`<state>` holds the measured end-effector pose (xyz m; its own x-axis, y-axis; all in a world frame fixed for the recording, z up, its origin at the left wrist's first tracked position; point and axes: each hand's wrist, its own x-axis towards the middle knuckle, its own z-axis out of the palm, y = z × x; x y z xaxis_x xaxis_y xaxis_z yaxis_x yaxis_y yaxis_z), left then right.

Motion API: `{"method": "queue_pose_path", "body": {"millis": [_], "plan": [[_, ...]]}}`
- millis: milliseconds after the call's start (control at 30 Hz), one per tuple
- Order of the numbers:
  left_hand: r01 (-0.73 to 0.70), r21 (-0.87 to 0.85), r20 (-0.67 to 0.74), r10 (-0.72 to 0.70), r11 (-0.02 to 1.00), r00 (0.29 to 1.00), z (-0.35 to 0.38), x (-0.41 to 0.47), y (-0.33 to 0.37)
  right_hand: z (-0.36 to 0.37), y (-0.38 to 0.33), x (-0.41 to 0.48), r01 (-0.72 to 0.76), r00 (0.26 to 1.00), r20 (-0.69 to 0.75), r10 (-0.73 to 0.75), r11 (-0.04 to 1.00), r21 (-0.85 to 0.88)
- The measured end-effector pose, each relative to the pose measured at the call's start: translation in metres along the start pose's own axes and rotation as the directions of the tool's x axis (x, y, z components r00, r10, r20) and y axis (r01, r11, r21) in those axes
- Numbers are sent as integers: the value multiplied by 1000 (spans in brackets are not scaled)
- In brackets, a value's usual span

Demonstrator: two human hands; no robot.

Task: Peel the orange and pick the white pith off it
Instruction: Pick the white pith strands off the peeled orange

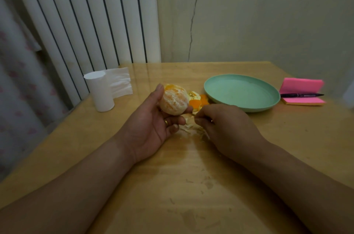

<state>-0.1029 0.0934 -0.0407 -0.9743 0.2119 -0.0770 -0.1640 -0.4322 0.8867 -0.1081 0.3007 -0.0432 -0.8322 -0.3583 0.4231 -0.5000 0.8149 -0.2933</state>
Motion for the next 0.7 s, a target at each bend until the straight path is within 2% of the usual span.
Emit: {"method": "queue_pose_path", "body": {"millis": [167,300,467,567,700], "plan": [[-4,-2,-5,4,1000,1000,1,0,-1,-2,0,-2,-31,996,-85,37,997,74],[-25,-32,-17,25,999,1000,4,-1,-2,4,1,-4,-60,991,-109,84,976,210],[-37,11,25,37,999,999,-2,-1,-4,5,-6,-4,-78,982,-96,165,805,588],[-50,77,54,46,996,997,-4,1,-6,6,-11,-5,-94,980,-68,184,743,663],[-51,97,58,46,994,997,-1,0,-7,6,-10,-4,-148,975,-19,219,717,682]]}}
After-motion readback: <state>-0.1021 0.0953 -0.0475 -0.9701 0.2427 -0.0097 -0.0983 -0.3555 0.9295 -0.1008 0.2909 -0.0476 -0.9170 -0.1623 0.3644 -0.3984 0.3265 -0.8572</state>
